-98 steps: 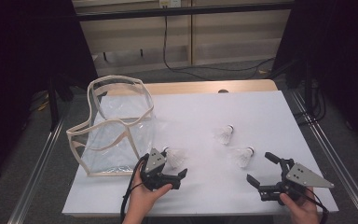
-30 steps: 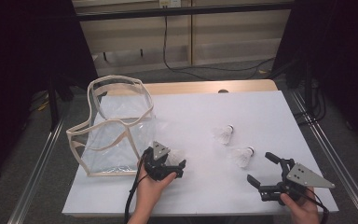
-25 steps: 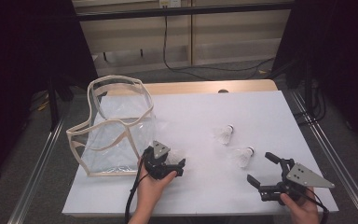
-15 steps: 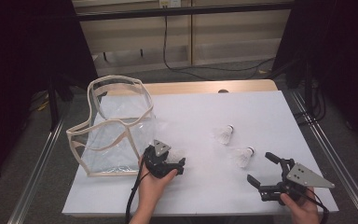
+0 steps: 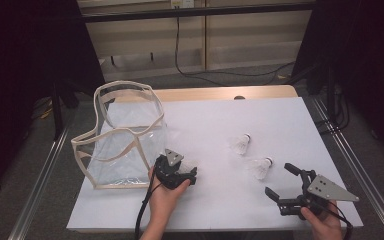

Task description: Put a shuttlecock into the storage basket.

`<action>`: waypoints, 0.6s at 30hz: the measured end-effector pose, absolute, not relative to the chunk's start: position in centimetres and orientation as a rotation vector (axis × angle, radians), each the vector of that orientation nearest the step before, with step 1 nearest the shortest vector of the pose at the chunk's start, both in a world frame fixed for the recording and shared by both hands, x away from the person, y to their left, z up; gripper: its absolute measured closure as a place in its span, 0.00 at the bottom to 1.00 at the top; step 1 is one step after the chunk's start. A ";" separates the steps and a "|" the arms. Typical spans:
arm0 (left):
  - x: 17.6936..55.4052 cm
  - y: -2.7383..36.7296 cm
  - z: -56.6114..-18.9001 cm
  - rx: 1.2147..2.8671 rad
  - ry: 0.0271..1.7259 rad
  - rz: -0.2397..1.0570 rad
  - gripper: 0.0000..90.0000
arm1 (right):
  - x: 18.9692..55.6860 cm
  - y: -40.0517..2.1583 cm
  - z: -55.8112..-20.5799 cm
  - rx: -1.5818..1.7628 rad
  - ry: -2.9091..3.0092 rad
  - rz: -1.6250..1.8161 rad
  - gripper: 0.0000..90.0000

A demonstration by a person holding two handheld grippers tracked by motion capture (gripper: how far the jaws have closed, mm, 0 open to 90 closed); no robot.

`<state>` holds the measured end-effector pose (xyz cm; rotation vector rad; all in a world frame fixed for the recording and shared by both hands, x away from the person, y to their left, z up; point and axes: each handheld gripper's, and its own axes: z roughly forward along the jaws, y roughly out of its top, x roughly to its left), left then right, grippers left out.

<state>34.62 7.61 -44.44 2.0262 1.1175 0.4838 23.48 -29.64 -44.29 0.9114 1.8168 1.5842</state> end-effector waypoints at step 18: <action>34.9 8.0 -44.5 2.031 1.156 0.500 0.28 | 23.5 -29.6 -44.3 0.911 1.820 1.581 0.00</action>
